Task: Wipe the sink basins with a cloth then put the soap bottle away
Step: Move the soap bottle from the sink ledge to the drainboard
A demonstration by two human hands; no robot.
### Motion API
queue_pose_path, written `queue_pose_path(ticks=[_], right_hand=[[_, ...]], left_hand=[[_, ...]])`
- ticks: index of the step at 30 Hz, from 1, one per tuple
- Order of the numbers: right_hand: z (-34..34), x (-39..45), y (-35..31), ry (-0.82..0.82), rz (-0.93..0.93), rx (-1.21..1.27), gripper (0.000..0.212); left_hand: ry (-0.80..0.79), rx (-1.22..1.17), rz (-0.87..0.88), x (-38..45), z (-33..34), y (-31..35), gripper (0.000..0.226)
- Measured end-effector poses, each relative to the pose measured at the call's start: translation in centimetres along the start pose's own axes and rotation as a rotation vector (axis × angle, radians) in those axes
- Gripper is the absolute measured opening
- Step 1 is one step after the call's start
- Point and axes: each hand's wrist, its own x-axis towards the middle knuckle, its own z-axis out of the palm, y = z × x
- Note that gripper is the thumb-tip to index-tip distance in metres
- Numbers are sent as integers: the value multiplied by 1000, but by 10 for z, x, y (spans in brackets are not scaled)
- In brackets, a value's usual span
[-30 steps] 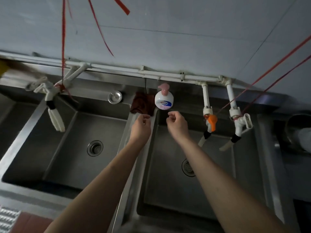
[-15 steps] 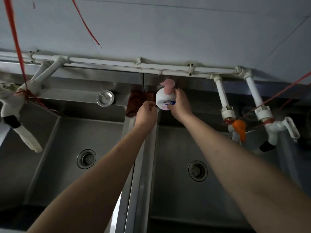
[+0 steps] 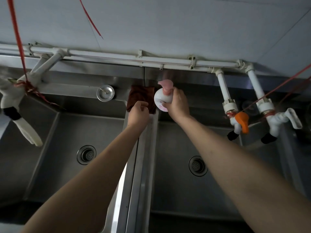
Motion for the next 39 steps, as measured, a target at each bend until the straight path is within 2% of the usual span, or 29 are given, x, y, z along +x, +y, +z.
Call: queue_pose_path(ticks=[6, 10, 19, 28, 39], right_hand=[[-15, -73, -8, 1, -33, 117, 66], [-45, -138, -9, 33, -46, 98, 62], [-142, -276, 36, 116, 111, 111, 62], [-280, -406, 141, 289, 251, 219, 62], [-433, -548, 289, 462, 351, 161, 61]], left_hand=[[35, -2, 39, -35, -17, 3, 27], [13, -43, 54, -76, -20, 9, 26], [-111, -31, 152, -205, 27, 28, 27], [-307, -37, 204, -354, 157, 57, 22], [-523, -57, 331, -541, 336, 104, 23]])
